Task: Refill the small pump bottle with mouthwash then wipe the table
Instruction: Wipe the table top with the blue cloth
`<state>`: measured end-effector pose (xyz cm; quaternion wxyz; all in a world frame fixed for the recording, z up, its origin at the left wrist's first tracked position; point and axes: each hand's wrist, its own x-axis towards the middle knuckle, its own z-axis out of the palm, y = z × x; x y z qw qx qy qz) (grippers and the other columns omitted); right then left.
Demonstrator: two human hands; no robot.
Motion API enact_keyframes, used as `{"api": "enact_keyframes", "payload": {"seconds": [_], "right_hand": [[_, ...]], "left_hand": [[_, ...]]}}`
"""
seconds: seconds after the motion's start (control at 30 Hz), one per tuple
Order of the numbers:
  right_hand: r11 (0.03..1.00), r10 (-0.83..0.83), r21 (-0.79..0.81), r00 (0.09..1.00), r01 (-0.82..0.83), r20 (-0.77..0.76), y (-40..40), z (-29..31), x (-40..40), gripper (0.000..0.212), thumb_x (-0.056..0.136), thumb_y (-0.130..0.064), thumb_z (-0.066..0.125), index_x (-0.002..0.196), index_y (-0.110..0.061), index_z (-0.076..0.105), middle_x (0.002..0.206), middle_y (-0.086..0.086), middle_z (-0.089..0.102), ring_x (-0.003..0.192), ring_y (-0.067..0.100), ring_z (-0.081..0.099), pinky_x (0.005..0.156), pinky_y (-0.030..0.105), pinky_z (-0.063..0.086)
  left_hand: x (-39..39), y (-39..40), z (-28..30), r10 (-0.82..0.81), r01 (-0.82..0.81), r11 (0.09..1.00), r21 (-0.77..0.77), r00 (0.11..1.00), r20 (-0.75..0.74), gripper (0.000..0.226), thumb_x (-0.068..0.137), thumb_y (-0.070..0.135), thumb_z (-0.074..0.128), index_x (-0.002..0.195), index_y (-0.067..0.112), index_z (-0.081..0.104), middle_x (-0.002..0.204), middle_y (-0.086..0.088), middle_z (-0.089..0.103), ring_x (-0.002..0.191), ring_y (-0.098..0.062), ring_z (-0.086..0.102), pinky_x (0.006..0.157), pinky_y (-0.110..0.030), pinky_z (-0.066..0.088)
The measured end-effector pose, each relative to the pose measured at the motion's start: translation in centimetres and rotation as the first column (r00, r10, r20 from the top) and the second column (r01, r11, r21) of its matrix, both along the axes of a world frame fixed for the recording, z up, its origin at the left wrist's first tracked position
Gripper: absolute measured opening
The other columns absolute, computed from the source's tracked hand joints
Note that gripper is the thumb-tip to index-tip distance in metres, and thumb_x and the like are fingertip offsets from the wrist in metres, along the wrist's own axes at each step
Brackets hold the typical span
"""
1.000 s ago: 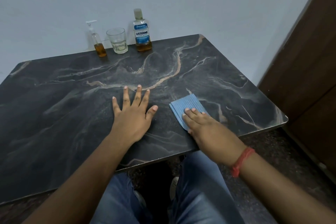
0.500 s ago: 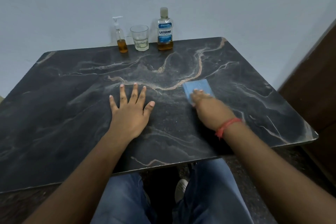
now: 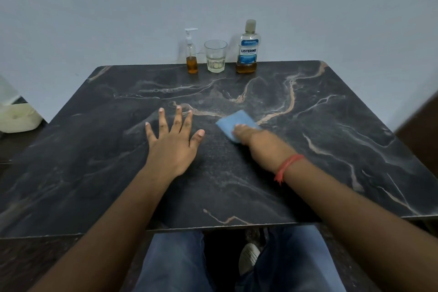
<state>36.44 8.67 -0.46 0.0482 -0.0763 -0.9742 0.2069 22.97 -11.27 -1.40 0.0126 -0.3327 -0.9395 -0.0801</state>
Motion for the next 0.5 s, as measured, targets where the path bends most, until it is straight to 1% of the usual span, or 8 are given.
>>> {"api": "enact_keyframes", "payload": {"seconds": [0.03,0.07,0.13,0.23,0.3,0.37,0.43,0.5], "right_hand": [[0.991,-0.132,0.003,0.991,0.132,-0.038,1.2,0.2,-0.4,0.042,0.099,-0.027,0.046,0.14,-0.022,0.05,0.148,0.0,0.046,0.14,0.017,0.037,0.113,0.024,0.024],[0.984,-0.17,0.044,0.985,0.17,-0.01,1.5,0.1,-0.6,0.044,0.1,-0.017,0.043,0.144,-0.017,0.045,0.152,0.004,0.04,0.143,0.02,0.033,0.115,0.027,0.024],[0.995,-0.067,0.073,0.998,0.065,0.017,-0.2,-0.4,-0.7,0.052,0.098,-0.003,0.037,0.149,-0.012,0.036,0.157,0.006,0.03,0.146,0.021,0.025,0.116,0.02,0.013],[0.983,0.156,0.084,0.986,-0.161,0.065,-0.7,-0.6,0.5,0.061,0.094,0.003,0.04,0.15,-0.02,0.033,0.158,-0.003,0.025,0.145,0.011,0.023,0.106,0.003,-0.005],[0.992,0.016,0.126,0.998,-0.024,0.06,1.9,0.6,0.9,0.064,0.093,0.006,0.039,0.151,-0.021,0.031,0.159,-0.002,0.024,0.145,0.011,0.023,0.103,0.0,-0.01],[0.975,-0.149,0.173,0.988,0.139,0.048,3.5,1.5,1.3,0.067,0.092,0.008,0.037,0.153,-0.018,0.027,0.161,0.002,0.02,0.147,0.014,0.021,0.111,0.011,-0.001],[0.975,-0.147,0.173,0.988,0.139,0.038,1.6,0.8,2.0,0.065,0.094,0.007,0.035,0.153,-0.016,0.024,0.162,0.005,0.016,0.148,0.015,0.017,0.114,0.016,-0.001],[0.99,-0.017,0.139,0.999,0.012,0.037,-0.4,-0.7,3.2,0.067,0.092,0.008,0.036,0.153,-0.018,0.026,0.161,0.002,0.017,0.148,0.013,0.016,0.108,0.007,-0.008]], "left_hand": [[-0.1,-0.1,0.0,-0.005,0.005,1.0,0.003,1.0,-0.003,0.082,0.087,0.073,-0.011,0.158,0.033,-0.006,0.165,0.006,-0.018,0.148,-0.031,-0.028,0.115,-0.065,-0.013],[-0.1,-0.2,0.0,-0.009,0.009,1.0,0.003,1.0,-0.003,0.082,0.087,0.073,-0.011,0.158,0.034,-0.006,0.165,0.006,-0.018,0.148,-0.031,-0.028,0.114,-0.065,-0.012],[-0.2,-0.4,0.0,-0.004,0.004,1.0,-0.01,1.0,0.001,0.082,0.086,0.073,-0.012,0.158,0.033,-0.006,0.165,0.006,-0.019,0.147,-0.031,-0.029,0.115,-0.066,-0.012],[-0.3,-0.3,0.0,0.001,-0.001,0.999,-0.042,1.0,0.006,0.082,0.085,0.072,-0.012,0.158,0.033,-0.007,0.165,0.005,-0.019,0.147,-0.031,-0.029,0.115,-0.066,-0.012],[-0.4,-0.2,0.0,-0.009,0.009,1.0,-0.029,1.0,0.007,0.082,0.086,0.073,-0.012,0.158,0.034,-0.007,0.165,0.006,-0.019,0.148,-0.031,-0.028,0.115,-0.066,-0.012],[-0.4,-0.1,0.1,-0.018,0.018,1.0,-0.016,1.0,-0.012,0.081,0.087,0.073,-0.011,0.158,0.034,-0.007,0.165,0.006,-0.019,0.148,-0.031,-0.028,0.114,-0.066,-0.012],[-0.2,0.2,0.1,-0.027,0.026,1.0,-0.013,1.0,-0.014,0.081,0.087,0.073,-0.012,0.158,0.034,-0.008,0.165,0.006,-0.019,0.148,-0.031,-0.028,0.114,-0.066,-0.012],[0.0,0.7,0.2,-0.039,0.039,0.999,-0.017,0.999,-0.011,0.082,0.086,0.073,-0.013,0.158,0.034,-0.008,0.165,0.006,-0.019,0.147,-0.031,-0.029,0.114,-0.066,-0.012]]}}
